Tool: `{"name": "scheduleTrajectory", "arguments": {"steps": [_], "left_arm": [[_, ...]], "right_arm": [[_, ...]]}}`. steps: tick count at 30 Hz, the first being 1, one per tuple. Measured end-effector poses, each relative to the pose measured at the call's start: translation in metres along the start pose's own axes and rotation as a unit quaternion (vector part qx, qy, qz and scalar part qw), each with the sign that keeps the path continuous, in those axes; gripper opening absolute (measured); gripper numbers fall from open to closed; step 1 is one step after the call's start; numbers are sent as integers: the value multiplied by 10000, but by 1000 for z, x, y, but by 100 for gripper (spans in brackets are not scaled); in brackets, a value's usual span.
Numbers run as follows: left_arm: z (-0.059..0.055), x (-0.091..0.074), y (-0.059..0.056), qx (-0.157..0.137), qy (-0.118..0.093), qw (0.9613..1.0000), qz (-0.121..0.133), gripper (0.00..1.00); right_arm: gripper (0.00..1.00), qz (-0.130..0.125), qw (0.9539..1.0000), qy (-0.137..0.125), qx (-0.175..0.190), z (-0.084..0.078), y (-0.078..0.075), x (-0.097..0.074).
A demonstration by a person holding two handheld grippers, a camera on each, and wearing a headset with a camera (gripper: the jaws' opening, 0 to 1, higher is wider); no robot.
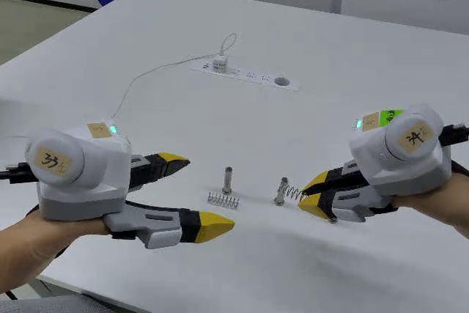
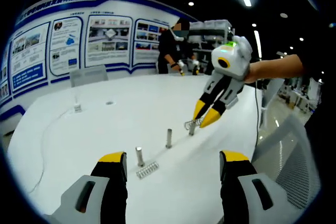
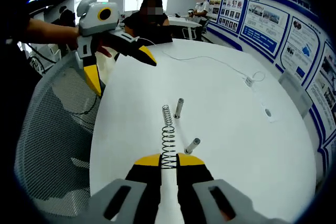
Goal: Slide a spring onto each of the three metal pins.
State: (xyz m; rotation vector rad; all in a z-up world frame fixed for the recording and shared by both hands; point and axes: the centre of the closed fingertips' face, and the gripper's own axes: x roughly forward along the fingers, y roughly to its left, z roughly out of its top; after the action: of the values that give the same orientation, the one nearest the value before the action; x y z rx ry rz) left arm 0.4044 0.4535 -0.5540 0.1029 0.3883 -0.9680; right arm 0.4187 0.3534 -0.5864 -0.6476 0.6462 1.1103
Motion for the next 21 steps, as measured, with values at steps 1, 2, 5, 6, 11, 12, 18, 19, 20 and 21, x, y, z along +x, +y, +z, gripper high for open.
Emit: {"name": "scheduleTrajectory", "arguments": {"steps": [1, 2, 5, 6, 11, 12, 18, 19, 20, 21], "left_arm": [[2, 1, -1, -3, -13, 10000, -28, 73], [4, 3, -2, -13, -27, 10000, -60, 73], [5, 8, -7, 40, 17, 9998, -178, 72], [5, 10, -10, 107, 51, 9997, -234, 72], [4, 16, -20, 340, 184, 9983, -432, 68], [3, 17, -21, 360, 204, 9980, -468, 66], [4, 23, -36, 487, 262, 9958, -724, 54], [5, 24, -38, 501, 259, 9956, -750, 52], [5, 26, -40, 524, 260, 9952, -787, 51], [5, 26, -41, 541, 268, 9949, -807, 50]], "right_arm": [[11, 25, 10000, -24, -14, 2, 2, -1], [11, 43, 10000, -52, -22, 4, 4, -3], [11, 89, 9998, -111, -119, 10, 8, -6], [11, 107, 9997, -113, -190, 12, 10, -7], [11, 235, 9988, -135, -404, 19, 20, -10], [11, 269, 9984, -124, -472, 20, 22, -11], [11, 429, 9964, -269, -685, 35, 37, -15], [11, 437, 9961, -274, -710, 36, 38, -15], [11, 439, 9958, -270, -753, 36, 39, -15], [11, 441, 9956, -268, -779, 36, 39, -14]]}}
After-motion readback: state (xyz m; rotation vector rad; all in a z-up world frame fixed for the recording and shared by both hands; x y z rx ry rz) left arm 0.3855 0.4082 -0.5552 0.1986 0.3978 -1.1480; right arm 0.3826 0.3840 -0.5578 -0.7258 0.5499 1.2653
